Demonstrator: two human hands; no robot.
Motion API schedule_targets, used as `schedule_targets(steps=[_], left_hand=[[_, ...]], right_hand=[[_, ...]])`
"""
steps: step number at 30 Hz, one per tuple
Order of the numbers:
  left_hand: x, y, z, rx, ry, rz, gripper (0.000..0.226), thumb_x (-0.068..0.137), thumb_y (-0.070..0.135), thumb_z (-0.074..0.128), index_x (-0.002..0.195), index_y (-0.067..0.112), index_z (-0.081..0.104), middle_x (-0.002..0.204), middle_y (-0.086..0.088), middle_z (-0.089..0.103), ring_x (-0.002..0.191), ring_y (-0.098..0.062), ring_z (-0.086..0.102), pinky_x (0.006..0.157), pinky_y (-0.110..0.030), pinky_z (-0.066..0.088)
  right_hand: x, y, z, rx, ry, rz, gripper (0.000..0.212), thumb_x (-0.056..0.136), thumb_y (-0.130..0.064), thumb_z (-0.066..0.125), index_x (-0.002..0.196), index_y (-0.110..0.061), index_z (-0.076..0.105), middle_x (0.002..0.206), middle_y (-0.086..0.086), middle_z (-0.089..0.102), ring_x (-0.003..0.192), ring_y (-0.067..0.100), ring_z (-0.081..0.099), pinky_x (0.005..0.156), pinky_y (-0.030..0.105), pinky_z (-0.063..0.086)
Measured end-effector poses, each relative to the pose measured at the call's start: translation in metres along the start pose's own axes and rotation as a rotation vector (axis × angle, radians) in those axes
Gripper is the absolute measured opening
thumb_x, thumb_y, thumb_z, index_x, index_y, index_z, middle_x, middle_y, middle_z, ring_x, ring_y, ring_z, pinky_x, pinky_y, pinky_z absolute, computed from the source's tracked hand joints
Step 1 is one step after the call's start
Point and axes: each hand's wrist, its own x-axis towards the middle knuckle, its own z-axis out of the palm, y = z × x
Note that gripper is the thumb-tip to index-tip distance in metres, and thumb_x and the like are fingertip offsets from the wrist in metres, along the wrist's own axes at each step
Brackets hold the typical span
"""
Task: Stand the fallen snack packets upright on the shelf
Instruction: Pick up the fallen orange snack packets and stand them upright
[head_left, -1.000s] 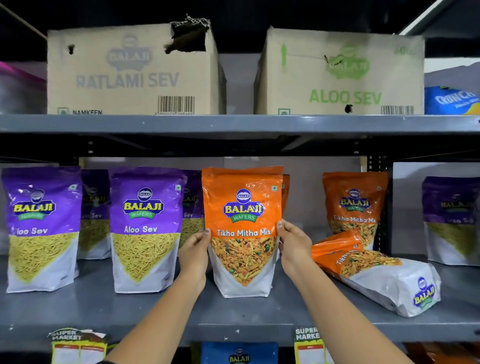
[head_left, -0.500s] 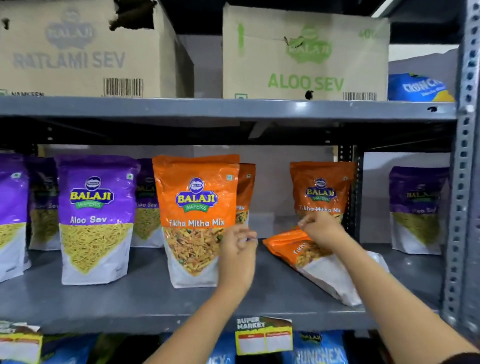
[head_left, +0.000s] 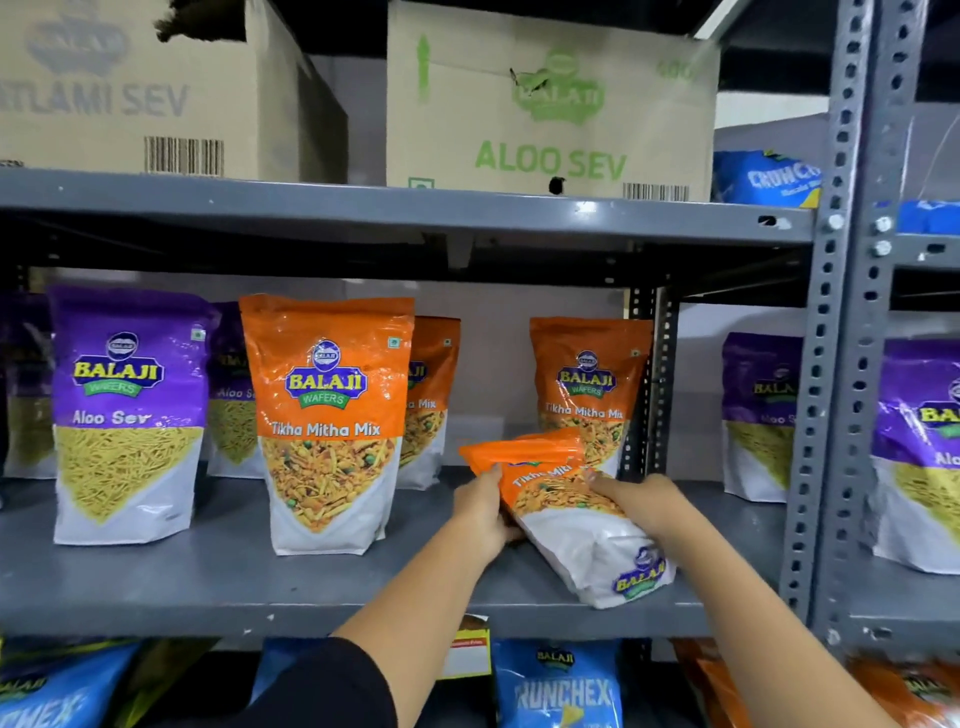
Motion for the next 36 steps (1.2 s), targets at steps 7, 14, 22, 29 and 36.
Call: schedule_targets(steps=[7,14,22,29,36], left_hand=[[-0.015,0.053,0.020,0.048,0.028,0.257,0.022,0.088,0.031,0.069,0.101,0.014,0.069,0.093,-0.012,0.079,0.090,-0.033,0.075,0.088,-0.054,0.057],[-0.032,0.092,0.026,0.127,-0.013,0.552,0.014,0.088,0.033,0.067,0.098,0.023,0.071,0.110,-0.012,0.076,0.104,-0.035,0.071,0.093,-0.055,0.055],[-0.020,0.088,0.015,0.016,-0.043,0.549,0.014,0.087,0.036,0.069,0.096,0.025,0.071,0.108,-0.011,0.077,0.100,-0.033,0.073,0.088,-0.052,0.058],[-0.019,0.042,-0.019,0.315,-0.148,0.382,0.059,0.064,0.059,0.079,0.110,0.025,0.067,0.118,-0.004,0.074,0.108,-0.021,0.069,0.098,-0.041,0.052],[-0.008,0.008,-0.059,0.765,-0.274,0.310,0.100,0.039,0.022,0.097,0.131,0.017,0.057,0.127,-0.001,0.070,0.118,-0.019,0.064,0.104,-0.043,0.050]], right_hand=[[-0.021,0.001,-0.003,0.485,-0.246,-0.049,0.063,0.056,-0.032,0.093,0.103,0.005,0.074,0.098,0.019,0.079,0.091,0.035,0.076,0.084,0.041,0.060],[-0.016,-0.010,0.023,0.569,-0.475,-0.231,0.043,0.058,-0.007,0.087,0.099,-0.007,0.075,0.104,0.012,0.079,0.088,0.021,0.078,0.067,0.026,0.060],[0.002,-0.015,0.018,0.568,-0.417,-0.279,0.059,0.049,-0.016,0.089,0.104,-0.007,0.072,0.101,0.010,0.080,0.082,0.018,0.078,0.068,0.025,0.059],[-0.005,0.025,0.035,0.496,-0.418,-0.298,0.048,0.072,-0.017,0.084,0.116,-0.004,0.068,0.112,0.009,0.077,0.108,0.026,0.072,0.092,0.033,0.056],[0.000,0.038,0.036,0.511,-0.331,-0.291,0.044,0.081,-0.012,0.076,0.122,-0.005,0.063,0.108,0.010,0.078,0.102,0.028,0.073,0.092,0.041,0.056]])
